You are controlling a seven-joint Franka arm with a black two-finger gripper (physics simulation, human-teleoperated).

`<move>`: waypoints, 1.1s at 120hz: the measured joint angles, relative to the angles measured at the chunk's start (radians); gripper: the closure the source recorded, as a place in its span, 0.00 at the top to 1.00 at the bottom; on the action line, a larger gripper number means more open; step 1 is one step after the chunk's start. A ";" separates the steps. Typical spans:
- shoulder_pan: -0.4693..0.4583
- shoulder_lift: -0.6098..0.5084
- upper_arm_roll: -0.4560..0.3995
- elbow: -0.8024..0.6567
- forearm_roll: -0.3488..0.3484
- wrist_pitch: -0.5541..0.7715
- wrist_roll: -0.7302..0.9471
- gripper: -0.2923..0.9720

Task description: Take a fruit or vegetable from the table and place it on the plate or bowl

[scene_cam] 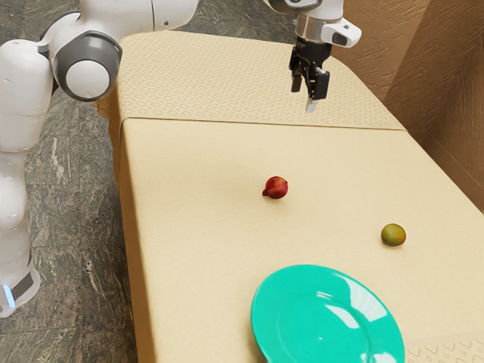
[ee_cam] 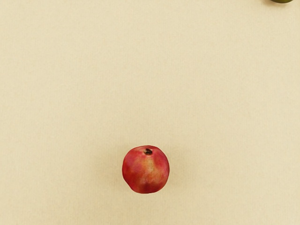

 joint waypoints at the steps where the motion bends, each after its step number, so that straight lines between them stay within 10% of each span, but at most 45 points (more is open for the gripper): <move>1: 0.000 0.000 0.000 0.000 0.000 0.000 0.000 0.77; 32: -0.004 -0.058 0.039 -0.030 -0.007 -0.056 0.000 0.77; 58: 0.004 -0.269 0.075 -0.418 -0.015 -0.071 0.001 0.77; 132: -0.134 -0.241 0.243 -0.535 -0.023 0.083 0.038 0.77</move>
